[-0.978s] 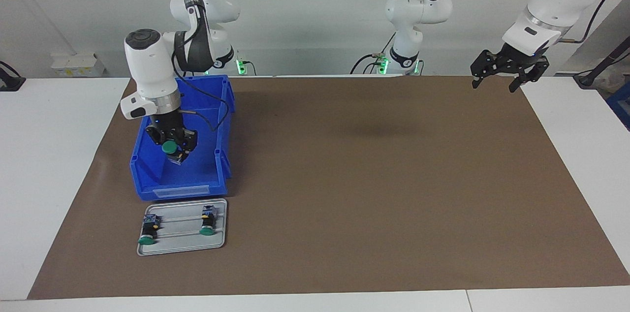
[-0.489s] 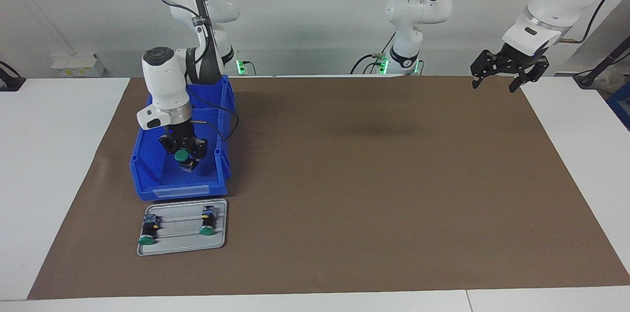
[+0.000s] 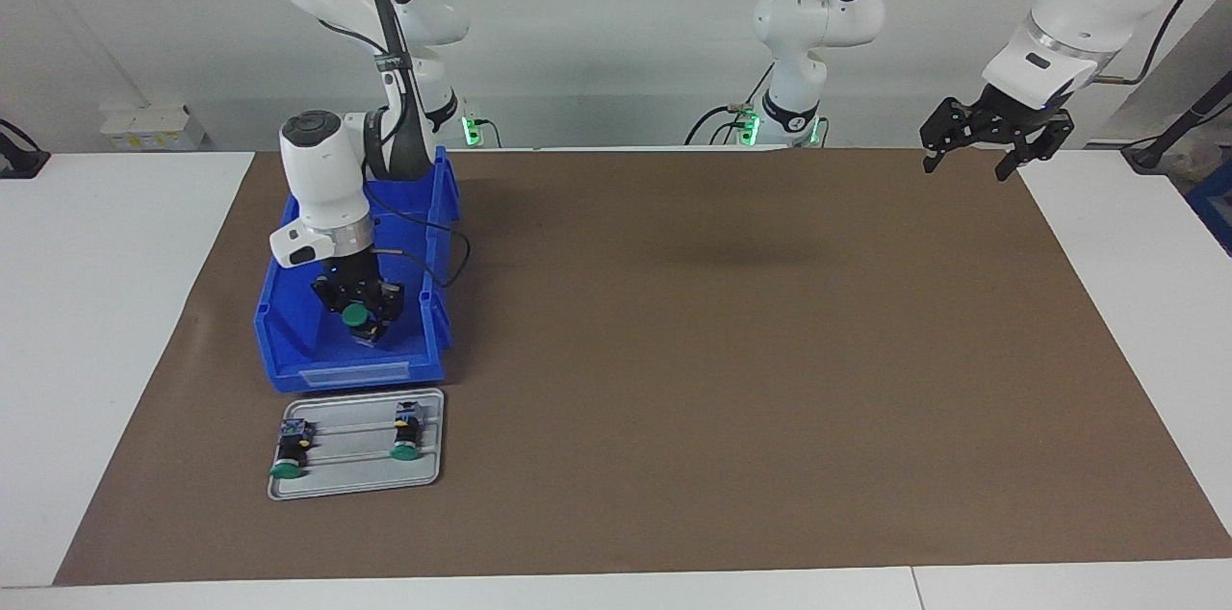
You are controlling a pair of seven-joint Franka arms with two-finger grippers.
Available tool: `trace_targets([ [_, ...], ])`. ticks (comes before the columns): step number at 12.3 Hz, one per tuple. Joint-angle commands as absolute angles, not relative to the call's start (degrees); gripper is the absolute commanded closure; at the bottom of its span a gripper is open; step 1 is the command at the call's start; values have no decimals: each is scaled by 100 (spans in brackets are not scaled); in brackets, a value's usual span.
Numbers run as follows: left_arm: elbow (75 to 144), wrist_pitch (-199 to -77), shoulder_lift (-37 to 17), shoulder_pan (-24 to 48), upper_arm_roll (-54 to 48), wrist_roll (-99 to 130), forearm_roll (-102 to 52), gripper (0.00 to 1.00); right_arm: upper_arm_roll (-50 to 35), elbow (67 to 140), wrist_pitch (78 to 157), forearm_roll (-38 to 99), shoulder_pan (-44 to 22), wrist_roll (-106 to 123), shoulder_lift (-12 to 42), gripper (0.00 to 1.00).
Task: Place and press button with both arms
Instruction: 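Lower the button into the blue bin and open the right gripper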
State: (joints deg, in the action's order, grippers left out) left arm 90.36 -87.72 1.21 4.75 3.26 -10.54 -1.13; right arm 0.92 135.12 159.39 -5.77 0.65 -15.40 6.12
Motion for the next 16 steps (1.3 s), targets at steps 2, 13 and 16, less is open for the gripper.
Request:
trace_targets([
  [2,9237,-8824,299,396,264,-1055,-9,0,26,13641,16488,-457,167,-1371,914,87],
  [13,9237,-8824,299,396,264,-1055,-9,0,26,13737,16488,-457,79,-1608,993,39],
  [16,9237,-8824,299,396,264,-1055,-9,0,26,13702,16471,-457,70,-1608,958,15],
])
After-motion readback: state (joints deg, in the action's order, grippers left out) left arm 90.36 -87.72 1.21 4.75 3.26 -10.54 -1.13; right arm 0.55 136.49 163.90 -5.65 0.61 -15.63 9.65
